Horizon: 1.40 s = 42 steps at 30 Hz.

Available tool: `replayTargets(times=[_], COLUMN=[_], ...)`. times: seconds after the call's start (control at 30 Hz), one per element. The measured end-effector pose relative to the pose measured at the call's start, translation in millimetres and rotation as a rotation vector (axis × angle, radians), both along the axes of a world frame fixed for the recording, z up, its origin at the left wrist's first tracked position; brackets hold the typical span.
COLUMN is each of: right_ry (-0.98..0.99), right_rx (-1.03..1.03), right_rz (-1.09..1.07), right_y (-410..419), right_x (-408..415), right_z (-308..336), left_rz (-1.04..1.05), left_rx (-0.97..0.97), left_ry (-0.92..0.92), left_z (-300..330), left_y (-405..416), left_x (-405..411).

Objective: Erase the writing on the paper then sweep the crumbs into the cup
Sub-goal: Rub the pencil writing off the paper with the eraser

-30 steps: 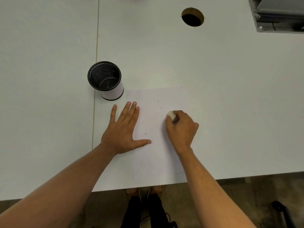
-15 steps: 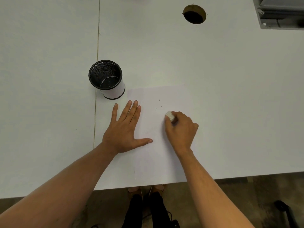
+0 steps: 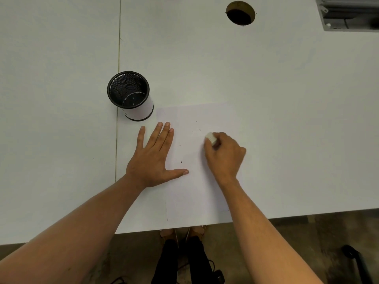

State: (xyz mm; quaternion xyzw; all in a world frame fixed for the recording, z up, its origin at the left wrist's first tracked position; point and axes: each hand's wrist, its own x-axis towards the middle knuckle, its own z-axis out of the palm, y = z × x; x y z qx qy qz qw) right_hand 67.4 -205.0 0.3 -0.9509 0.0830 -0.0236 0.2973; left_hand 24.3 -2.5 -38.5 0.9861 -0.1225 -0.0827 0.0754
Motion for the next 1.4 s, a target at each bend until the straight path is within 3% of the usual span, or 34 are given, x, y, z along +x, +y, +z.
replayTargets(times=[0.1,0.3,0.6,0.8,1.07,1.27,1.4], right_ry=[-0.015,0.021,-0.017,0.033,-0.006,0.014,0.021], right_rx=[0.057,0.089,0.089,0.101,0.155,0.083,0.074], right_rz=[-0.021,0.29,0.001,0.273,-0.045,0.312,0.23], right_y=[2.5,39.3,-7.3,27.2,-15.6,23.6,9.5], right_x=[-1.3,-30.5,-11.9,-33.9,-18.6,-44.3,-36.7], right_z=[2.5,-1.9,1.4,-0.9,2.1,-0.5,-1.6], left_rz=[0.001,-0.02,0.004,-0.009,0.003,-0.01,-0.004], left_rx=[0.001,-0.019,0.004,-0.013,0.002,-0.011,-0.002], left_ry=[0.004,-0.001,0.008,0.004,0.012,0.009,0.018], left_z=[0.6,2.5,1.1,2.9,4.2,6.0,5.4], left_y=[-0.2,0.3,-0.3,-0.4,-1.1,-1.1,-1.0], left_x=[0.4,-0.4,0.4,-0.8,0.1,-0.6,-0.6])
